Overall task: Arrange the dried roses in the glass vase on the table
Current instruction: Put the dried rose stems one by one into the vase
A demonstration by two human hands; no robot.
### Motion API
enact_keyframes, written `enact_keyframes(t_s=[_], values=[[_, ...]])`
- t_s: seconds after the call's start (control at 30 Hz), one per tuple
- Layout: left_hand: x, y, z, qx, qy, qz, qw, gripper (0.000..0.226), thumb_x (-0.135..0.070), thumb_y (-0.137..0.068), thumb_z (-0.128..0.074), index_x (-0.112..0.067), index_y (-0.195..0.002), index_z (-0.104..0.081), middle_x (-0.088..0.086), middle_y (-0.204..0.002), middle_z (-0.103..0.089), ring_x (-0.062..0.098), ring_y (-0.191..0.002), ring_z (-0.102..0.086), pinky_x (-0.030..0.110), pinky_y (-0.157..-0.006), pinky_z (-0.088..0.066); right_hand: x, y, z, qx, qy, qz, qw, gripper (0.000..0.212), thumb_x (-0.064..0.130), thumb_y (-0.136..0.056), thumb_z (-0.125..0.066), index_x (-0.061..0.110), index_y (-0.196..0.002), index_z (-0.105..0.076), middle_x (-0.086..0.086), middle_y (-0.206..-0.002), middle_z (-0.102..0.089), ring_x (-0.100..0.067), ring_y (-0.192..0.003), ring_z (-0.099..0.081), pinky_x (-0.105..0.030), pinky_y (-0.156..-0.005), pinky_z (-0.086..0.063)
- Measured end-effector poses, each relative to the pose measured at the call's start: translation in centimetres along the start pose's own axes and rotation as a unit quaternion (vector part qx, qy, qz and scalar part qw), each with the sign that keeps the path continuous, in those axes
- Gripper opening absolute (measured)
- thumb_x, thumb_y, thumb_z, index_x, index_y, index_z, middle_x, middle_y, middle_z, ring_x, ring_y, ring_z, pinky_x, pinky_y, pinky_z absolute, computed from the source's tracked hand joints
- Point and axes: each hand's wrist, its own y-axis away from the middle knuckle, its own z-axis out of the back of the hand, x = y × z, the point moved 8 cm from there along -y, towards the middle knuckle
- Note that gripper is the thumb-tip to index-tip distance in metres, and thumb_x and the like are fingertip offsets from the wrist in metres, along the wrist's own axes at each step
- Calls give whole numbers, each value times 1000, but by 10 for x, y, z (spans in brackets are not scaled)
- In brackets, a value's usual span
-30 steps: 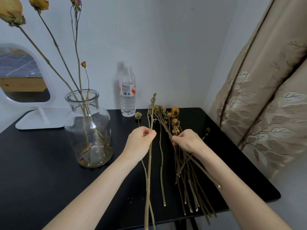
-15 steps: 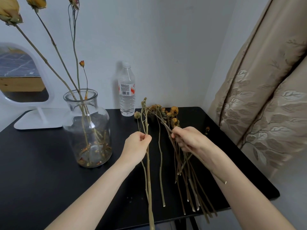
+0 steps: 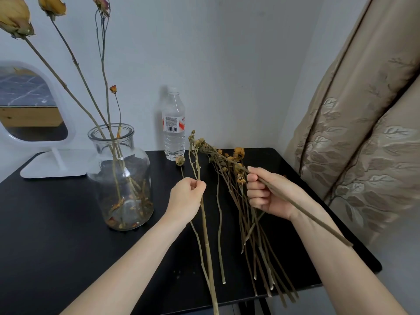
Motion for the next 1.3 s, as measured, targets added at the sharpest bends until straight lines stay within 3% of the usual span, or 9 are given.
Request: enact_keyframes(t_s=[0.27,0.53,0.77,1.03,1.17,1.3], values=[[-2,1,-2,5,12,-3,1000,17,-24,-94,-45,-14,-84,-55,-4,-65,-46,8,-57,-44,23,-55,-37,-2,3,-6,21,3,-5,1000,38,27,-99,-37,16,-65,-49,8,-47,-37,-4,-38,-29,-16,-37,-22],[-5,3,3,6,-10,-15,1000,19,-24,-93,-45,-10,-96,-58,-4,-69,-48,9,-62,-47,27,-63,-41,-3,-3,-10,6,83,24,996,37,28,-100,-35,17,-68,-48,7,-51,-39,-6,-45,-29,-18,-42,-24],[-22,5,15,5,1,-62,998,19,-22,-92,-48,-9,-93,-61,-5,-62,-46,8,-56,-42,25,-58,-38,18,0,-22,-13,255,120,959,38,30,-98,-42,17,-67,-60,7,-54,-34,-7,-49,-29,-18,-49,-32],[-80,21,60,6,82,-147,986,17,-19,-93,-49,-19,-78,-58,-13,-45,-42,3,-38,-38,14,-40,-29,74,23,-74,-7,283,276,919,34,25,-97,-46,17,-69,-63,5,-55,-34,-10,-52,-28,-23,-52,-27],[-135,33,119,-54,107,-217,969,17,-17,-94,-46,-20,-80,-56,-18,-40,-47,-2,-36,-42,8,-37,-32,113,37,-115,-1,283,343,896,34,23,-99,-42,15,-70,-58,3,-55,-33,-10,-51,-28,-23,-51,-27],[-174,38,189,-156,105,-262,947,19,-16,-96,-44,-20,-80,-55,-16,-39,-44,-1,-39,-38,13,-40,-34,145,46,-167,11,284,401,871,36,21,-100,-39,15,-69,-56,4,-57,-35,-9,-51,-30,-20,-51,-28]])
